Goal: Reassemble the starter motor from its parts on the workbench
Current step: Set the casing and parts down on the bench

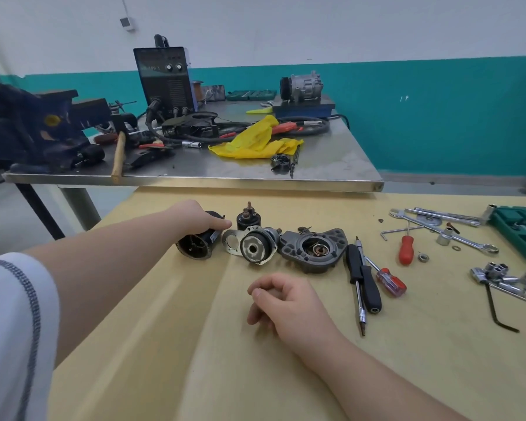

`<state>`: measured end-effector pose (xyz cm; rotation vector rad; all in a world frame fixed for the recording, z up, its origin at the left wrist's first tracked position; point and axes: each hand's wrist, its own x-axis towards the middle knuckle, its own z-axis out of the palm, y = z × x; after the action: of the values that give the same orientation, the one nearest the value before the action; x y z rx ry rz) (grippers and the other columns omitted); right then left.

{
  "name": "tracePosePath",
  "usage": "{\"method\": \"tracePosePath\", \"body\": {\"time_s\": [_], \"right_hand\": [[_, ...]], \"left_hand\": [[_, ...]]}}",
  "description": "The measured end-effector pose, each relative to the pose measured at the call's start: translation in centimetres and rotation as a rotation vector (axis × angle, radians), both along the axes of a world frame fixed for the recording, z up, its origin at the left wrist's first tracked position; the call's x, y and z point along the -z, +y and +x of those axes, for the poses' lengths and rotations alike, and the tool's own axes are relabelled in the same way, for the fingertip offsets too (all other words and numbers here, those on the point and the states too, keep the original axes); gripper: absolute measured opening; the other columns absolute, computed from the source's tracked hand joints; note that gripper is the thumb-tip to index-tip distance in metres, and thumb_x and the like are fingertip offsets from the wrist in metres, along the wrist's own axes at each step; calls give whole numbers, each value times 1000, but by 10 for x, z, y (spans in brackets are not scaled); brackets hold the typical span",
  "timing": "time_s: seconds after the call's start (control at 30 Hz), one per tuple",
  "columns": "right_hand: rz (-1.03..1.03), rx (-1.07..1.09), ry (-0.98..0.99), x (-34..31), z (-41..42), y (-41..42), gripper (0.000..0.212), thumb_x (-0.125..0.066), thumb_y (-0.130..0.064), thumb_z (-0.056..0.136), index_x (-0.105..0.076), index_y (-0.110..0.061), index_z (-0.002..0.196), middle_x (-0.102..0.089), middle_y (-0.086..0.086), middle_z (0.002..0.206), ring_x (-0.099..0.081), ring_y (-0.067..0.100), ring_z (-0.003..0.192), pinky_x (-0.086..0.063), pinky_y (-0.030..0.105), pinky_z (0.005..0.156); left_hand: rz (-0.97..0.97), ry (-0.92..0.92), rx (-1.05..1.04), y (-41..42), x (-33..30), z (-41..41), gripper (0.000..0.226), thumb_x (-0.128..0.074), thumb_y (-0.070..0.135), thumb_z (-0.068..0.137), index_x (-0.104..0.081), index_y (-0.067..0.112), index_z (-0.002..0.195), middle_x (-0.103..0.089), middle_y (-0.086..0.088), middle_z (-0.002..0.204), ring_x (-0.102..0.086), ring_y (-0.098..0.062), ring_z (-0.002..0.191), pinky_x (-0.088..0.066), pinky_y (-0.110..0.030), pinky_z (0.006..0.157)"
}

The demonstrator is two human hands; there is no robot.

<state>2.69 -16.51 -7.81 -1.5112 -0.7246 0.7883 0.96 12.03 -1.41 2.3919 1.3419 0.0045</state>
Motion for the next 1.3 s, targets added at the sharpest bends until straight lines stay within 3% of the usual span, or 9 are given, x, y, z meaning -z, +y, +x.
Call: {"method": "tracePosePath", "body": {"time_s": [0.17, 0.37, 0.47, 0.6, 0.7, 0.9, 1.03, 1.2, 1.3], "right_hand": [[-4, -1, -29, 1, -1, 0, 11, -61, -22, 94, -72, -22, 96, -79, 6, 75, -58, 6, 56, -43, 14, 52], [6, -6, -50, 2, -3, 0, 10, -62, -25, 91, -71, -21, 94, -79, 6, 75, -58, 5, 54, -42, 14, 51], [4, -8, -64, 2, -4, -1, 10, -62, -19, 96, -71, -20, 94, -79, 6, 74, -58, 5, 54, -43, 15, 51], [-1, -1, -104, 0, -4, -2, 11, -63, -18, 97, -69, -20, 88, -79, 6, 74, -58, 6, 54, -43, 15, 52], [22, 8, -91, -2, -5, -3, 18, -64, -18, 101, -66, -18, 83, -78, 8, 73, -56, 8, 53, -42, 15, 52], [61, 28, -87, -6, -8, -6, 28, -65, -25, 102, -66, -28, 74, -75, 9, 71, -57, 11, 54, -43, 18, 52], [64, 36, -92, -8, -10, -6, 25, -64, -32, 98, -66, -30, 73, -75, 9, 70, -57, 12, 55, -44, 18, 53], [61, 30, -78, -8, -10, -4, 22, -63, -40, 92, -65, -33, 71, -76, 8, 70, -57, 10, 54, -44, 17, 54], [60, 29, -70, -7, -9, -5, 21, -63, -41, 92, -66, -32, 73, -76, 9, 71, -58, 10, 56, -44, 17, 54]], "left_hand": [[39, 52, 32, 0, -2, -2, 76, -76, 80, 77, -57, 8, 88, -64, -12, 92, -63, -30, 77, -50, -35, 53], [60, 98, 65, -3, -7, -13, 78, -64, 80, 88, -65, 4, 104, -69, -15, 95, -71, -35, 76, -58, -35, 56], [215, 152, 109, -10, -12, -21, 79, -55, 82, 91, -67, 7, 109, -71, -10, 93, -69, -27, 76, -52, -33, 62], [452, -64, 187, -36, -17, -28, 66, -55, 73, 96, -63, 20, 135, -69, -2, 129, -67, -26, 108, -55, -38, 81], [584, -277, 351, -71, -9, -30, 49, -54, 66, 97, -68, 26, 122, -69, 6, 117, -67, -22, 104, -55, -36, 76], [524, -246, 507, -115, 24, -19, 68, -57, 77, 88, -55, 33, 139, -58, 10, 132, -52, -20, 123, -55, -40, 89], [550, -175, 490, -113, 43, -18, 76, -70, 59, 80, -44, 34, 148, -52, 5, 137, -50, -27, 125, -46, -41, 101], [551, -248, 467, -111, 55, -16, 72, -74, 50, 80, -47, 33, 145, -57, 1, 127, -48, -29, 128, -35, -45, 115], [512, -329, 496, -110, 56, -16, 66, -77, 43, 81, -54, 26, 140, -56, -1, 117, -52, -29, 116, -38, -40, 107]]}}
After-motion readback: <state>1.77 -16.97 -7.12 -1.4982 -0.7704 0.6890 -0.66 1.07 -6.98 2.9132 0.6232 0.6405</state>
